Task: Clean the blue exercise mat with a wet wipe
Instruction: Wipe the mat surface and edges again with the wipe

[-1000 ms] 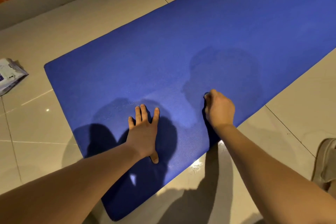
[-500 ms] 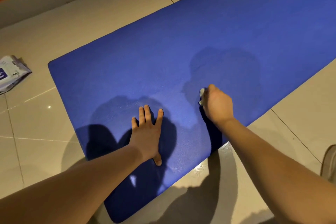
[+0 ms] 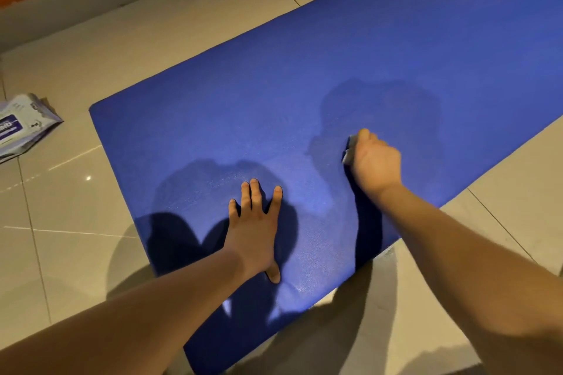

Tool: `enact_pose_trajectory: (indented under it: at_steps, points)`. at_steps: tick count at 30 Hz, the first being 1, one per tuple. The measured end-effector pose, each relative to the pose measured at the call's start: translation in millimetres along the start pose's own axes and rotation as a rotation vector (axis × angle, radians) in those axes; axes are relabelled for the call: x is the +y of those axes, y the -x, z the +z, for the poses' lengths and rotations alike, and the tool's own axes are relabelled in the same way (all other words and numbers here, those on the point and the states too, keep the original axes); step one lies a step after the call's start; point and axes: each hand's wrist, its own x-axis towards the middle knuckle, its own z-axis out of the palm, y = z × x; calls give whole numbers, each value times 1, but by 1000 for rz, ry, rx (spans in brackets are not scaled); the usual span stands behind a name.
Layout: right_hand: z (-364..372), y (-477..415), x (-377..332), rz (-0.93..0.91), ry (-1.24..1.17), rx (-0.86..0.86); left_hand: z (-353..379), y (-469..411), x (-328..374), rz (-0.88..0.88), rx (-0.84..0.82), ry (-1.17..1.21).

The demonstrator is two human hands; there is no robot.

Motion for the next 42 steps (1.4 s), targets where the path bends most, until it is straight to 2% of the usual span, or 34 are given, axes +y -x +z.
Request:
enact_pose_trajectory:
  at_steps: [2,4,7,9,10,11,14,15,19,21,24,27,29,31,34,37,39,42]
  points:
    - [-1,1,-6,57,-36,22,-1,0,1,-3,0,-14]
    - [2,18,-32,12,-143,-9,0,1,2,-6,7,-34]
    - [4,67,-83,-248,-216,-166,0,1,2,-16,2,-31]
    - [6,67,-85,-465,-156,-161,0,0,1,-13,-8,-10]
    - [6,54,-74,-498,-107,-147,-1,0,1,-9,-11,-8]
    - [6,37,-59,-454,-66,-125,-2,0,1,-4,-12,-12]
    - [-2,-14,-13,-80,20,-46,-2,1,1,-5,-21,-9]
    - [-5,-23,-6,-14,42,-36,-2,1,2,-7,-22,-10]
    - [-3,-7,-24,-109,-101,-62,-1,0,4,-20,-31,-20]
    - [-3,5,-31,-92,-246,-39,-2,-1,4,-25,-30,-25]
    - [-3,18,-43,-75,-333,-74,-2,0,4,-25,-28,-19]
    - [-5,44,-74,-287,-375,-172,-3,1,4,-22,-22,-13]
    - [0,50,-77,-423,-336,-168,-3,1,3,-19,-25,-1]
    - [4,31,-59,-343,-294,-49,-2,1,2,-13,-29,-2]
    - [1,-8,-23,29,-382,107,-1,0,1,-15,-38,-3]
    - [-1,-17,-28,237,-457,112,-2,-1,2,-18,-43,-7]
    - [-2,1,-60,135,-521,62,-2,0,3,-19,-42,-16]
    - [0,44,-107,-281,-377,-80,-3,0,2,-23,-31,-17]
